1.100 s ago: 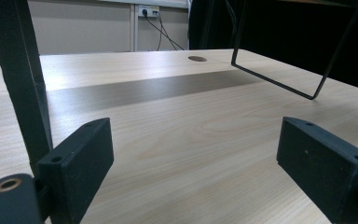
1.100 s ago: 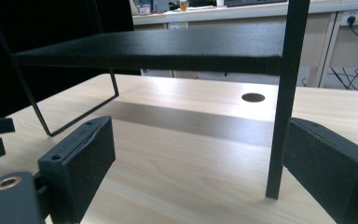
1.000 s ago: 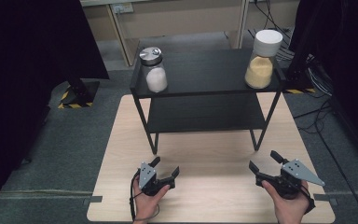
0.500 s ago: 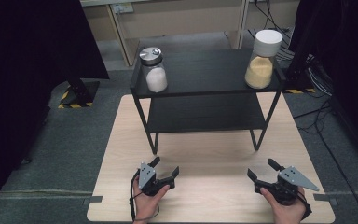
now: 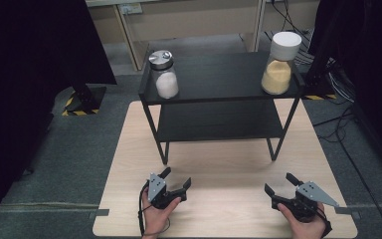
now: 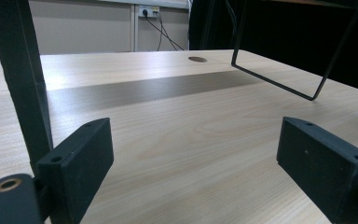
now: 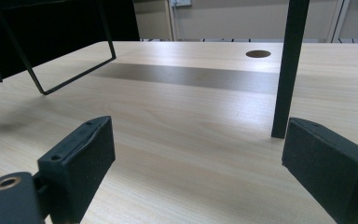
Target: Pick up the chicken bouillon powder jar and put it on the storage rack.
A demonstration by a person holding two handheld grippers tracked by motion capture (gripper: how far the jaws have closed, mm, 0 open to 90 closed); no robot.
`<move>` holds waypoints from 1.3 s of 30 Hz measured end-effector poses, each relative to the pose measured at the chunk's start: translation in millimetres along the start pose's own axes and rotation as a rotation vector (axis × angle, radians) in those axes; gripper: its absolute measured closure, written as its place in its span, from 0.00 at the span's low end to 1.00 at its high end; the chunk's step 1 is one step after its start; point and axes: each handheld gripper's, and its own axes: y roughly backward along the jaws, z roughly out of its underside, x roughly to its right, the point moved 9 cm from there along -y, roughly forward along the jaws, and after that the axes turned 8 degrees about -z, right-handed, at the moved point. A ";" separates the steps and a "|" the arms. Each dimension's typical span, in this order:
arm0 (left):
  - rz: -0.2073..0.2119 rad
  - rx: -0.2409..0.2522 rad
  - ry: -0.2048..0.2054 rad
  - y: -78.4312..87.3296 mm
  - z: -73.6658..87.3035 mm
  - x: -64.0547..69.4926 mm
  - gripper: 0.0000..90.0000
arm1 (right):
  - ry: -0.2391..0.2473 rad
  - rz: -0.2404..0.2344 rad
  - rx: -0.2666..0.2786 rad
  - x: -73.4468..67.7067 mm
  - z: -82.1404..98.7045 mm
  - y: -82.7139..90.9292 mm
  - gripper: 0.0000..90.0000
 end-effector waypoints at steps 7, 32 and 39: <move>0.002 -0.001 0.002 -0.1 0.0 -0.2 0.11 | 0.007 0.010 -0.011 0.0 4.2 -0.7 0.11; 0.002 -0.003 0.001 -0.4 -0.3 -0.1 0.11 | -0.010 0.036 -0.028 6.3 14.2 -1.4 0.11; 0.005 -0.007 0.001 -0.6 -0.5 -0.6 0.11 | -0.011 0.032 -0.033 6.9 13.7 -1.8 0.11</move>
